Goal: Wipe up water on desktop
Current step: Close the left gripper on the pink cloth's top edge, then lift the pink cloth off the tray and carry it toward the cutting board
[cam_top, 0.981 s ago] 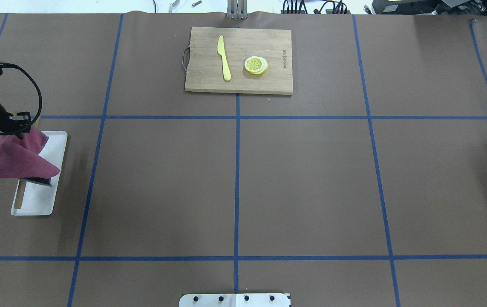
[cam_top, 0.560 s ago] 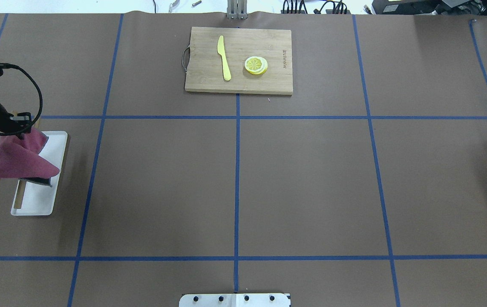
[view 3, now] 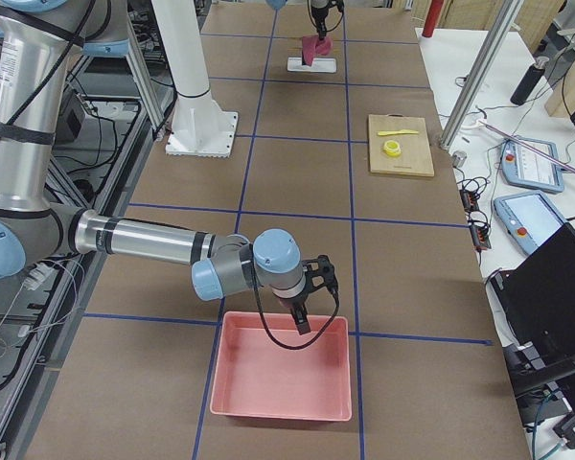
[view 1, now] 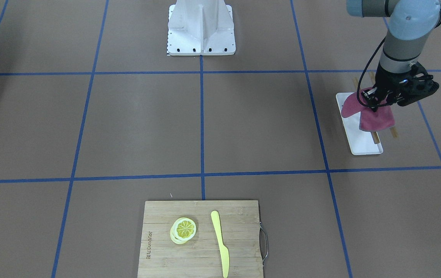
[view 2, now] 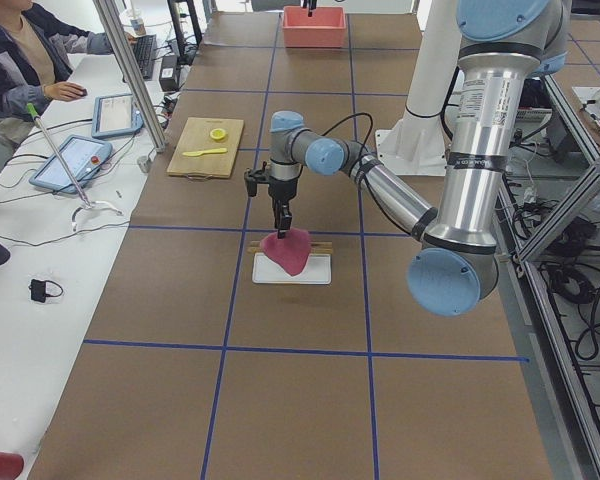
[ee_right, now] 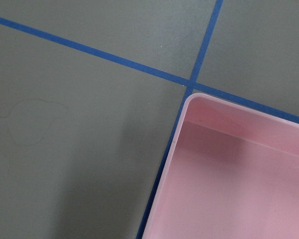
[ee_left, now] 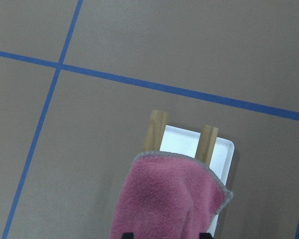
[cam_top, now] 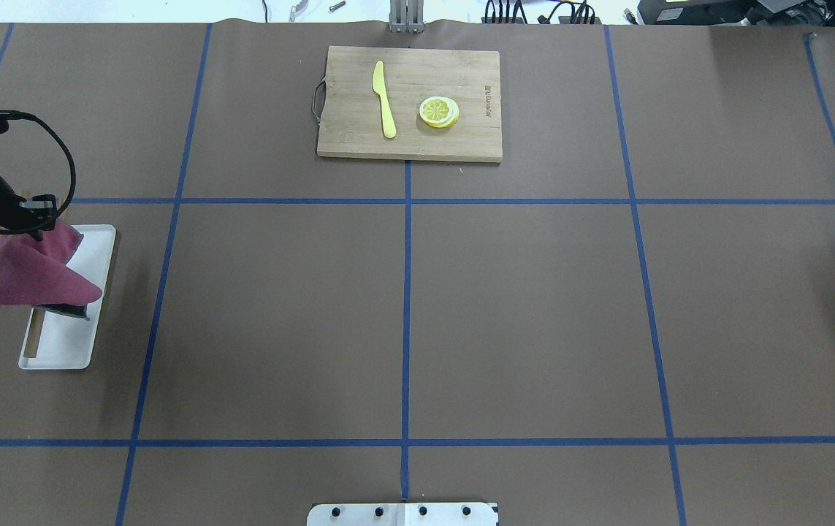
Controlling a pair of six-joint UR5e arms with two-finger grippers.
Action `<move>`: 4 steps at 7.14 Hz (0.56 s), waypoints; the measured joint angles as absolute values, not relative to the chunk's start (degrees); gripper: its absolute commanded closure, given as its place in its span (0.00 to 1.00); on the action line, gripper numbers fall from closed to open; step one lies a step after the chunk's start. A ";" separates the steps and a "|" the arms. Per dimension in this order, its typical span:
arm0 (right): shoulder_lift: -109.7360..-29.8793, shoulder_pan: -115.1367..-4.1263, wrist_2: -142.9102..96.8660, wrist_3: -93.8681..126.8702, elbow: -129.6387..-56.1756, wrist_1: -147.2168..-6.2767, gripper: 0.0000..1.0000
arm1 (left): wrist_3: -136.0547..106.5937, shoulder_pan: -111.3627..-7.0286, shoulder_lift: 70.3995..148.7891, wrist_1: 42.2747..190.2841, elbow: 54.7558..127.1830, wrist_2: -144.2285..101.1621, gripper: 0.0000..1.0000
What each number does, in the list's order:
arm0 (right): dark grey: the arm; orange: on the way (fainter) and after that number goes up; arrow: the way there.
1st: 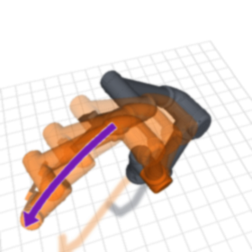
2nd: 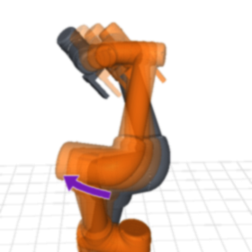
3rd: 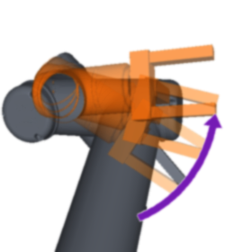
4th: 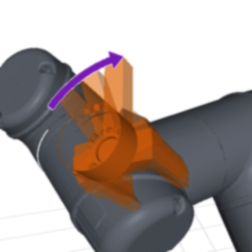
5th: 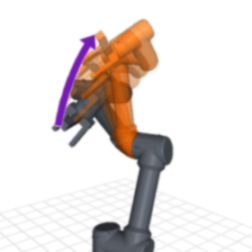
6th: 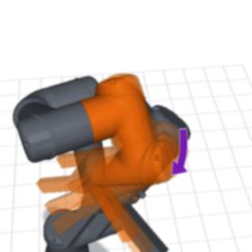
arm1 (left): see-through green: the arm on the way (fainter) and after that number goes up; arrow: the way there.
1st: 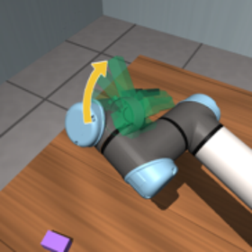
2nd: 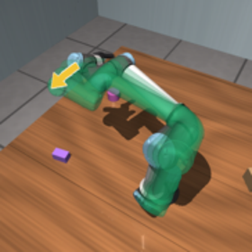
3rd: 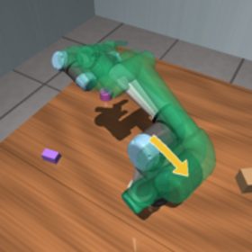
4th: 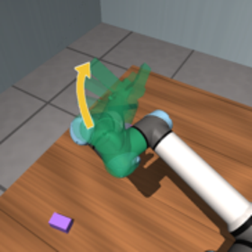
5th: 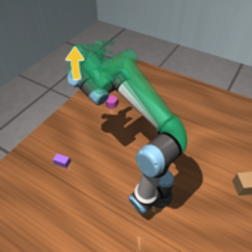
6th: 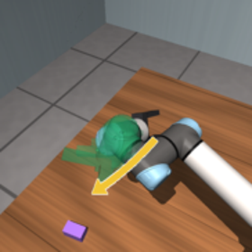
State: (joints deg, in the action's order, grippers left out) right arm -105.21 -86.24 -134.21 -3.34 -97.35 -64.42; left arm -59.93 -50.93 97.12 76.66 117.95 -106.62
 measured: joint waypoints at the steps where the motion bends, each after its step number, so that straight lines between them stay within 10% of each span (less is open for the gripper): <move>1: -105.21 -86.27 -134.21 -3.34 -97.18 -64.43 0.00 | -59.94 -50.75 97.12 76.63 118.01 -106.61 0.97; 4: -105.18 -86.24 -134.25 -3.34 -97.02 -64.37 0.00 | -59.62 -50.26 97.24 76.36 118.70 -106.55 1.00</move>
State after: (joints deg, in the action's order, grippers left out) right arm -105.18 -86.24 -134.25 -3.34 -97.02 -64.37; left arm -59.62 -50.26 97.24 76.36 118.70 -106.55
